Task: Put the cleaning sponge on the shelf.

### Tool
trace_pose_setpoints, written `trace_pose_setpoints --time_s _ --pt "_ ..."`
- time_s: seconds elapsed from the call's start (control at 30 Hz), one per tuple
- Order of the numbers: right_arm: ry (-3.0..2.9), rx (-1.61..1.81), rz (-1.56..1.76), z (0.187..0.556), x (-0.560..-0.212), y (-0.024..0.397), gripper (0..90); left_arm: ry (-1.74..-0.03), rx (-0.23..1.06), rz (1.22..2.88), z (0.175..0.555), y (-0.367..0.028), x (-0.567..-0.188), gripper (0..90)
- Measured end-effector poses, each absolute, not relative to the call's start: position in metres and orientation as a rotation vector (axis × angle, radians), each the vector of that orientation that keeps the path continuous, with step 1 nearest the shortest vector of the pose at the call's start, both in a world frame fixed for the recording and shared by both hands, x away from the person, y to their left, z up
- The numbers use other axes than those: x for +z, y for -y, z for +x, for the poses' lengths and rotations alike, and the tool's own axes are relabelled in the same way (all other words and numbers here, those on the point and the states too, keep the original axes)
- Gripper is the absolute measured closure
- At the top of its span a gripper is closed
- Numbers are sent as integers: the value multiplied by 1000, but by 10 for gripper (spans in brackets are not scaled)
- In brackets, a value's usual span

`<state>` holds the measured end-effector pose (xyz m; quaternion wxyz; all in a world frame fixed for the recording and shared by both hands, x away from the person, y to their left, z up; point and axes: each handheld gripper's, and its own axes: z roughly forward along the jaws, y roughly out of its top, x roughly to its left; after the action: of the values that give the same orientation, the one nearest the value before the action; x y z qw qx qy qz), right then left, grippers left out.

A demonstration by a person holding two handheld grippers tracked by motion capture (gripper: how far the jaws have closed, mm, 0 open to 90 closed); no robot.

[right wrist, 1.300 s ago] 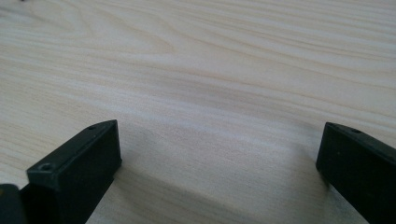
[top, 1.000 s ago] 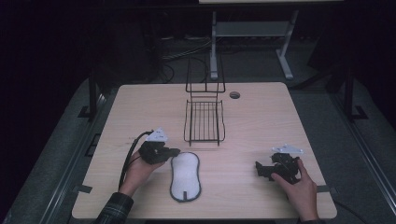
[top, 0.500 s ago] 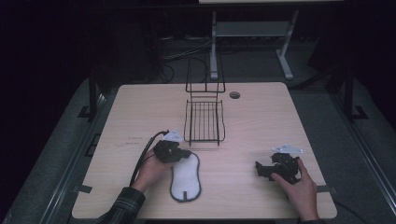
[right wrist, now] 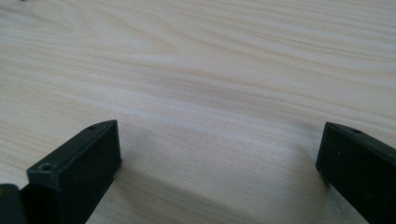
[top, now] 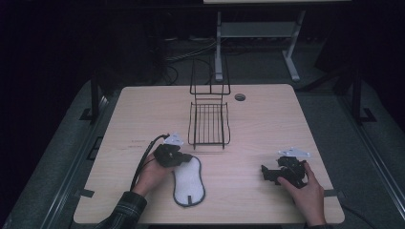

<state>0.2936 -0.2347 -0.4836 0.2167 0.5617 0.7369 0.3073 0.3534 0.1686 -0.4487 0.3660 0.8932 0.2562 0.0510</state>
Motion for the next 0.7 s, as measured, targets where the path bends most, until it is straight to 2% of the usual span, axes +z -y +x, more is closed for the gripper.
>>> trace_pose_setpoints --time_s 0.7 --pt "-2045 852 1554 294 -484 235 0 -767 145 2264 343 -210 -448 896"
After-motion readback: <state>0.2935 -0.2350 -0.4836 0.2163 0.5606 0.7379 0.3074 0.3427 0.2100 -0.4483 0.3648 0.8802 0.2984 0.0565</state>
